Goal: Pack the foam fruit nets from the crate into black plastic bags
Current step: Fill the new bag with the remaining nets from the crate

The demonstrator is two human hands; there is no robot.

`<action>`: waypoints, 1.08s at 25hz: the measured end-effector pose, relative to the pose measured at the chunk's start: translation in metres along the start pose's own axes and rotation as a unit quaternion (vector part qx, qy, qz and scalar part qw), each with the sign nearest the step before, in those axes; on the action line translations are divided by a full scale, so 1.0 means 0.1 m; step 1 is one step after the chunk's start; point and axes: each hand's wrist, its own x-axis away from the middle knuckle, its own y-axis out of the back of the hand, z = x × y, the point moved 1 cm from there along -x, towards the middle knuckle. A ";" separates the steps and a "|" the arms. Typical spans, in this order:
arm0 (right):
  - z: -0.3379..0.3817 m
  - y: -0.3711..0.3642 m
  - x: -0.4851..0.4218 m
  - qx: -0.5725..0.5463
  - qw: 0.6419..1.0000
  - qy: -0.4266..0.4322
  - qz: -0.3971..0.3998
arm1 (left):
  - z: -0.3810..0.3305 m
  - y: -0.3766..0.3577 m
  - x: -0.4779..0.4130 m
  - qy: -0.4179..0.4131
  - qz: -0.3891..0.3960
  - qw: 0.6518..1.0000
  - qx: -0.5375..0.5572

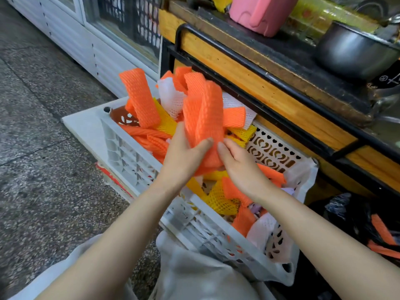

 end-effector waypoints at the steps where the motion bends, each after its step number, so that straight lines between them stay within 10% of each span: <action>1: 0.01 -0.07 -0.09 -0.011 1.000 -0.002 0.006 | 0.00 0.13 -0.04 -0.019 -0.032 0.999 -0.018; 12: -0.18 -1.05 -1.01 0.205 0.971 0.095 0.082 | 0.15 1.02 -0.29 0.004 -0.182 0.983 -0.020; 27: 0.07 -0.14 -0.45 0.082 0.992 0.016 -0.094 | 0.20 0.99 -0.22 -0.022 -0.218 0.972 -0.089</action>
